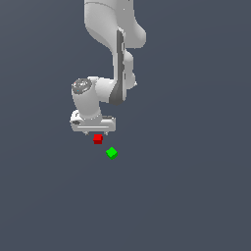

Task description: Stack the red cube on top of the green cube.

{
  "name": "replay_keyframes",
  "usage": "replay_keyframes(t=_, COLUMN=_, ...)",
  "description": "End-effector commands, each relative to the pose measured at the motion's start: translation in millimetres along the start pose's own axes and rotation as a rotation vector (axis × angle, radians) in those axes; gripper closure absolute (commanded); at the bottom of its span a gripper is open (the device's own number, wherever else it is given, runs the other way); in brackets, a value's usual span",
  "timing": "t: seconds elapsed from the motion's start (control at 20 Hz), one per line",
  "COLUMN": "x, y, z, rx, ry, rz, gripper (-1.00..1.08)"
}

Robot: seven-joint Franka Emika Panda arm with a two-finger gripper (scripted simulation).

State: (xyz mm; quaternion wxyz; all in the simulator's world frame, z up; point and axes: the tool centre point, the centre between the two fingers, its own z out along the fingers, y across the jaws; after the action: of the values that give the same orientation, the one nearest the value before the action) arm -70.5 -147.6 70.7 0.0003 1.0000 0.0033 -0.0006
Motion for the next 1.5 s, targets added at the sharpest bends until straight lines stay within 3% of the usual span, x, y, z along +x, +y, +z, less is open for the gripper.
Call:
replay_keyframes(t=0.0, x=-0.8, y=3.9, z=2.9, rx=0.0, ry=0.001, rz=-0.001, gripper=-0.92)
replay_keyframes(t=0.45, x=0.5, y=1.9, z=4.3, rx=0.0, ry=0.001, rz=-0.001, gripper=-0.92)
replay_keyframes(t=1.2, x=1.0, y=1.0, z=50.8, rx=0.001, ry=0.001, rz=-0.001, gripper=-0.92)
replay_keyframes(t=1.25, x=1.0, y=1.0, z=50.8, rx=0.001, ry=0.001, rz=-0.001, gripper=1.08)
replay_keyframes(t=1.45, x=1.0, y=1.0, z=50.8, rx=0.001, ry=0.001, rz=-0.001, gripper=1.08)
